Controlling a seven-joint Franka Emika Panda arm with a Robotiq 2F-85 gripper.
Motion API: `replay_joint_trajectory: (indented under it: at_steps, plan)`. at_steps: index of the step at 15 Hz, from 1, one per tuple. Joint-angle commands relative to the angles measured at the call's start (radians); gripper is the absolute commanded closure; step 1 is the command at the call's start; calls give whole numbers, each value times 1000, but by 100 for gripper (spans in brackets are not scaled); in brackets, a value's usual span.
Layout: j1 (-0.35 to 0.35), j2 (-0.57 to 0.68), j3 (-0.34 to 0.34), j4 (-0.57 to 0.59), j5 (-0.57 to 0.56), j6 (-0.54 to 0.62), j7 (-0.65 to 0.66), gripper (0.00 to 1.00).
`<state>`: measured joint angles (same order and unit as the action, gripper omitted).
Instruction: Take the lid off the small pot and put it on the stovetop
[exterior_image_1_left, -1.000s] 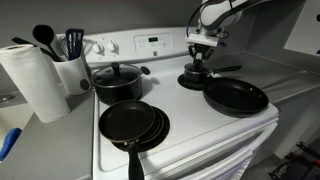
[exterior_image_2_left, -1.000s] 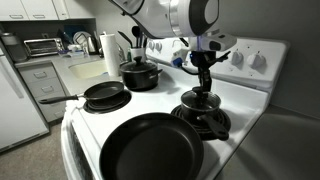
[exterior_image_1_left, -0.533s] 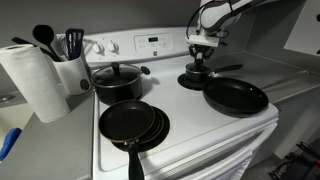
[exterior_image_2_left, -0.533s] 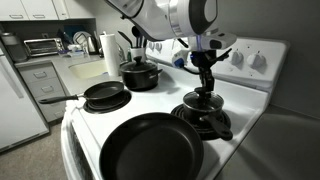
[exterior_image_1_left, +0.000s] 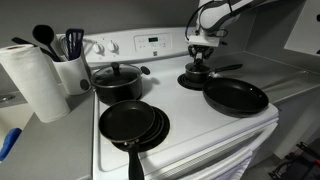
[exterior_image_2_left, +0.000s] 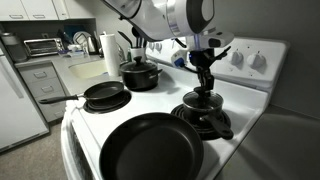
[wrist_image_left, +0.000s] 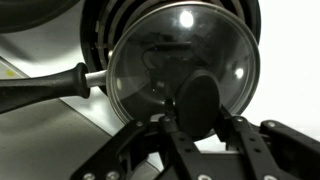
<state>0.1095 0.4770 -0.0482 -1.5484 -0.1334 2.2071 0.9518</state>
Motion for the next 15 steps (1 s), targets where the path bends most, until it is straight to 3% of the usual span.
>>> replay_joint_trajectory:
  at_steps: [1, 15]
  plan:
    - [15, -31, -7, -5, -1, -19, -35, 86]
    - [35, -137, 20, -54, 13, -39, -111, 86]
